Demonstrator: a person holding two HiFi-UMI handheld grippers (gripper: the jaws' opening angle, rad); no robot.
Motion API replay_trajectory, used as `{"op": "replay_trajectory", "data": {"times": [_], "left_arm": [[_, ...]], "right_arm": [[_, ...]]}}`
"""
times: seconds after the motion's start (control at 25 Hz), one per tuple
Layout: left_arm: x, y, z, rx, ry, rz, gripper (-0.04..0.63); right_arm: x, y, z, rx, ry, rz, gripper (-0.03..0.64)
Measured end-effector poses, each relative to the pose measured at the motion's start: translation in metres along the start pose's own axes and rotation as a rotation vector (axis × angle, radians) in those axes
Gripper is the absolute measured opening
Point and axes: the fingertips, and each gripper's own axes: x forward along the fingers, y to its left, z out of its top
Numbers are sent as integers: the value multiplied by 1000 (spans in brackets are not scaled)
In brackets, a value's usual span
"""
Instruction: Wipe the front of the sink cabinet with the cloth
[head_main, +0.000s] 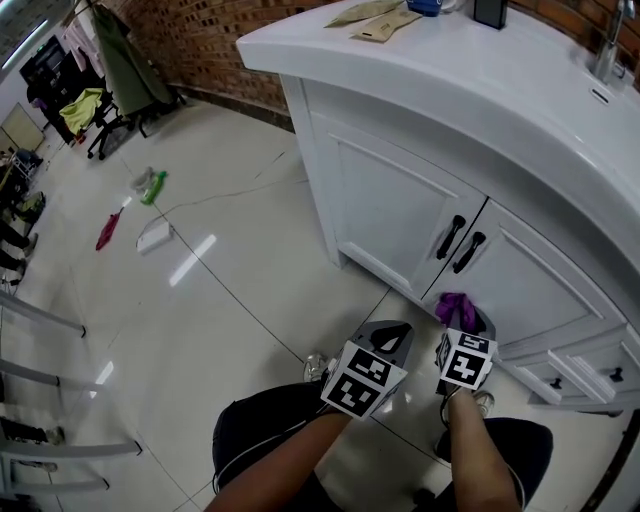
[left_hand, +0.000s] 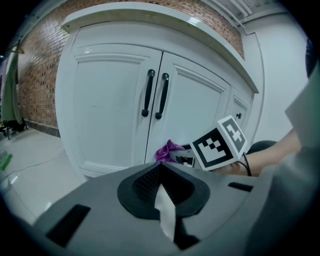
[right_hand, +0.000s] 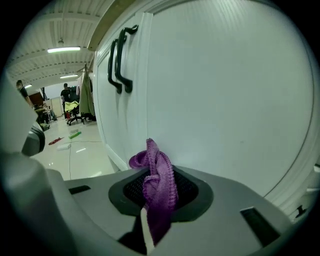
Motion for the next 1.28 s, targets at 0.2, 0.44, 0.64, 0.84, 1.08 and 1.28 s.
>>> {"op": "replay_trajectory", "data": {"times": [0.2, 0.44, 0.64, 0.84, 1.08, 1.28], "left_arm": [[10, 8, -7, -19, 19, 2, 5], [23, 18, -16, -34, 42, 2, 5], [26, 26, -29, -46, 72, 10, 5], [23, 31, -34, -47, 82, 17, 5], [14, 39, -38, -49, 86, 35, 5], [3, 39, -28, -41, 61, 44, 5]], "right_arm": [[19, 5, -28, 14, 60, 0, 95], [42, 9, -56, 44, 126, 5, 95], [57, 15, -77, 73, 177, 13, 95], [70, 31, -86, 79, 203, 45, 95], [73, 43, -71, 93, 168, 63, 95], [59, 43, -46, 93, 117, 59, 95]]}}
